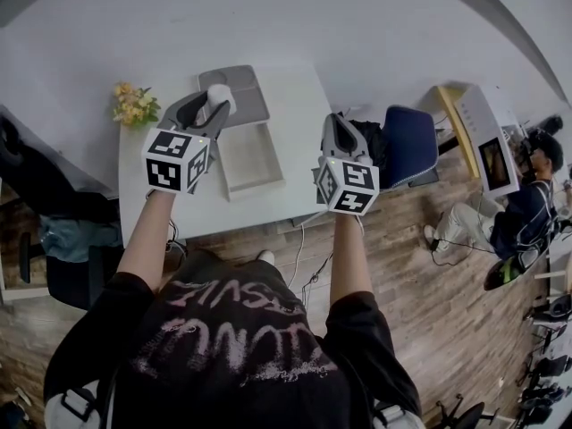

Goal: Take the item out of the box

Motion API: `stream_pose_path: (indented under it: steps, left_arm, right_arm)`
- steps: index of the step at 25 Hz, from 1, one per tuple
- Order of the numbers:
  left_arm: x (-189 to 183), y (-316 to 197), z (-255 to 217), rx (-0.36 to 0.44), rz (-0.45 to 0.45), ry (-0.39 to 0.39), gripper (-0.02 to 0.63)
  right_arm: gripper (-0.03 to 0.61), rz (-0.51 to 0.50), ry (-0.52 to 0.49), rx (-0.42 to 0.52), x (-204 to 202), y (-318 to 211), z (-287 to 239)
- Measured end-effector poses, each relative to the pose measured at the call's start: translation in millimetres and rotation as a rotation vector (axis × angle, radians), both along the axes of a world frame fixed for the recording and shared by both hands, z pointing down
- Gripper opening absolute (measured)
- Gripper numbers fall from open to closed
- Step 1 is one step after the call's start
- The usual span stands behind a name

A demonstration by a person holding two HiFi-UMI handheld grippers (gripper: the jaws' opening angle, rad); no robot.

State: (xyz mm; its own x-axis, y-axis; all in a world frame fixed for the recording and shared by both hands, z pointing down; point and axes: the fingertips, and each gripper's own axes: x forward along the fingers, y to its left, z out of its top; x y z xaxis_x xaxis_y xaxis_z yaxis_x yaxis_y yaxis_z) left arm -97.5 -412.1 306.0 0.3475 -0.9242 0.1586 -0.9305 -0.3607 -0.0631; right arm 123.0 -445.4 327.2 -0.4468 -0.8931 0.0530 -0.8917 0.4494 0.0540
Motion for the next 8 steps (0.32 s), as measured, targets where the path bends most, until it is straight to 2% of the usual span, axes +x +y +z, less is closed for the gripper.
stream_pose_path:
  steps: [8]
  left_arm:
    - [-1.0,-4.5,-1.5,0.008,0.004,-0.006,0.167]
  right_arm:
    - [0.009,0.005,0.003,0.003,-0.3,-5.7,-0.9]
